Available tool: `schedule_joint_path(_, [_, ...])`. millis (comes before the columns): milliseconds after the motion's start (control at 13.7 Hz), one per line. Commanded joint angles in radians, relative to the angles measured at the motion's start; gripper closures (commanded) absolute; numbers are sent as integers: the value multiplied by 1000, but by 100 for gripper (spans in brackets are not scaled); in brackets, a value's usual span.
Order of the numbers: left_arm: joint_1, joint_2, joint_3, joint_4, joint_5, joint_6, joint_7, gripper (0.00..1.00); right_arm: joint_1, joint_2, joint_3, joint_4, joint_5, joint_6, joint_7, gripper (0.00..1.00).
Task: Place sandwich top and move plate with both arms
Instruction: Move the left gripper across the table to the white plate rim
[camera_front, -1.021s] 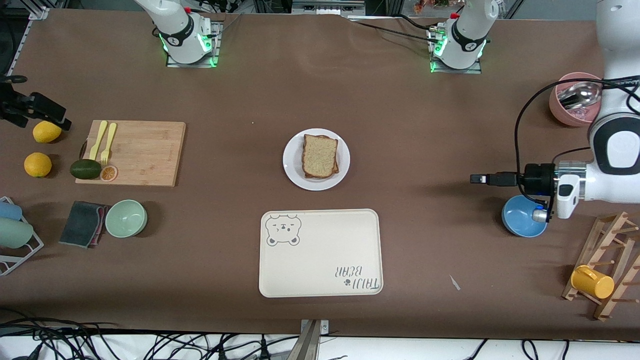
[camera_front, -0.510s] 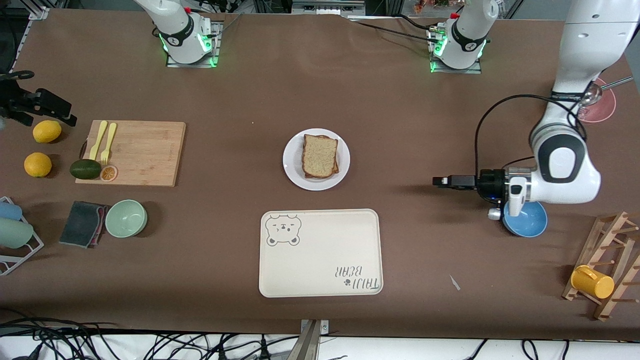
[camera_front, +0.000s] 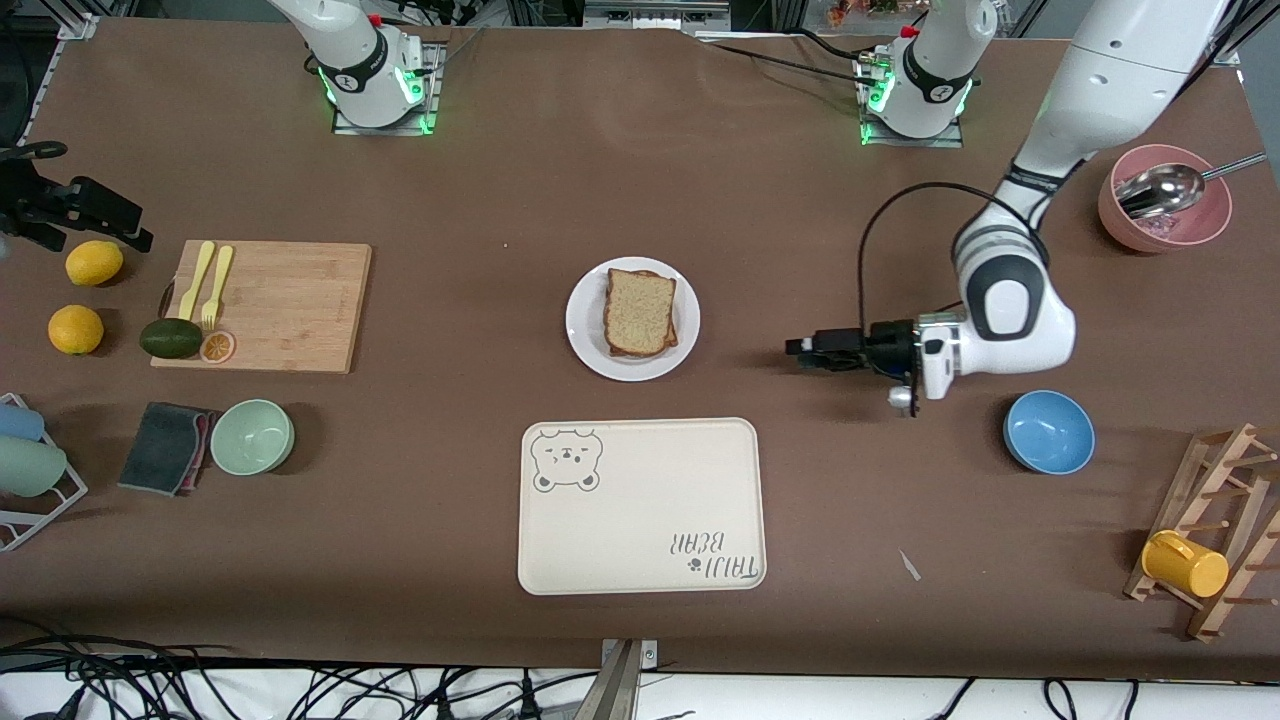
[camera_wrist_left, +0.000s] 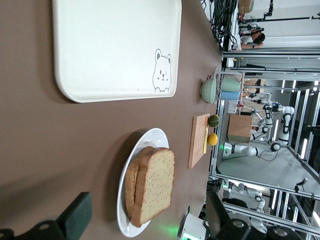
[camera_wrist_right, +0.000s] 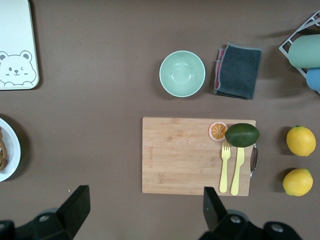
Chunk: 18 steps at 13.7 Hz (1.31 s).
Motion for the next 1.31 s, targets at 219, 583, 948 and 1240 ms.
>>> schedule_joint_path(219, [-42, -34, -135, -140, -257, 252, 214, 0, -5, 15, -33, 6, 20, -5, -8, 0])
schedule_joint_path(583, [-121, 18, -133, -163, -413, 286, 327, 0, -3, 15, -32, 6, 41, -8, -7, 0])
schedule_joint_path(948, [-132, 67, -135, -162, -481, 286, 422, 2, -5, 17, -33, 6, 43, -12, -10, 0])
schedule_joint_path(1240, [-164, 93, -135, -155, -559, 286, 489, 9, -3, 17, -32, 6, 43, -14, -10, 0])
